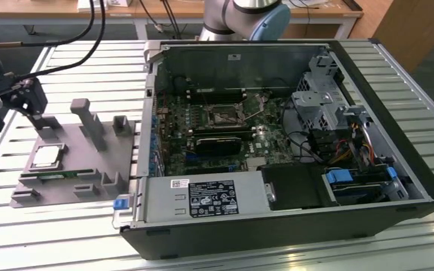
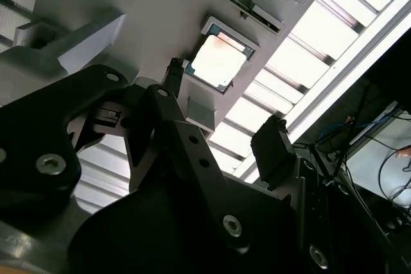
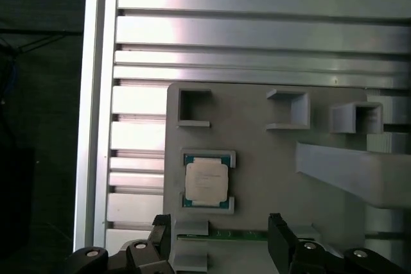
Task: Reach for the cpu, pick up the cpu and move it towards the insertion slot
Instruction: 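Pick up the cpu and move it towards the insertion slot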
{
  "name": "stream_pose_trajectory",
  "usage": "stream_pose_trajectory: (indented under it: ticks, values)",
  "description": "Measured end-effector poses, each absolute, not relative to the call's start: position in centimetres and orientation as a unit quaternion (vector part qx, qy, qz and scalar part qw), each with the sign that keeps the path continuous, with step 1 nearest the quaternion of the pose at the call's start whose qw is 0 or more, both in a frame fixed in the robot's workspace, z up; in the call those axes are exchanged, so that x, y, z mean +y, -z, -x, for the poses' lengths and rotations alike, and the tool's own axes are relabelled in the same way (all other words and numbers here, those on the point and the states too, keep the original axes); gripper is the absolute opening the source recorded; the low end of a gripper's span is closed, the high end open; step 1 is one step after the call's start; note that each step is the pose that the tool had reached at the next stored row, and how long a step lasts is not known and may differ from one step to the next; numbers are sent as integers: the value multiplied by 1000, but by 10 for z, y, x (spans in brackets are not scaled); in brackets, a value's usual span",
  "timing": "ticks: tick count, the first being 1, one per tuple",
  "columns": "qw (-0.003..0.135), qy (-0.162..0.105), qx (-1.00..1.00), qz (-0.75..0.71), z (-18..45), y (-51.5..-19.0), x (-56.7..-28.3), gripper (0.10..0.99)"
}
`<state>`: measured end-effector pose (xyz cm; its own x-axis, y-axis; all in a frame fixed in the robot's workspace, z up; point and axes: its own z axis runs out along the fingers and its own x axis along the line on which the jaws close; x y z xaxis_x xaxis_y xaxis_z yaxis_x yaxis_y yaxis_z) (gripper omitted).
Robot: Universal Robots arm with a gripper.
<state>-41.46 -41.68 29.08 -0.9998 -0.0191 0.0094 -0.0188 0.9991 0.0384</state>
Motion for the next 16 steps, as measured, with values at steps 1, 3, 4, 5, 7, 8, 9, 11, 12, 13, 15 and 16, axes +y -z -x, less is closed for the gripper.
stream_pose_trajectory:
  ticks: [1,3,4,5,7,8,9,11,12,13,15,16]
  values:
    - [5,19,-1000,-9,415,-289,-417,706]
    - [5,19,-1000,-10,415,-286,-417,706]
    - [5,19,-1000,-10,415,-284,-418,706]
    - [5,19,-1000,-9,415,-282,-418,706]
    - [5,19,-1000,-10,415,-279,-419,706]
    - [5,19,-1000,-9,415,-278,-420,706]
    - [5,19,-1000,-9,416,-276,-420,706]
    - [5,20,-1000,-9,416,-273,-421,706]
    - [5,20,-1000,-9,416,-272,-421,706]
    - [5,20,-1000,-9,416,-270,-422,706]
    - [5,20,-1000,-9,416,-266,-422,706]
    - [5,20,-1000,-10,416,-264,-422,706]
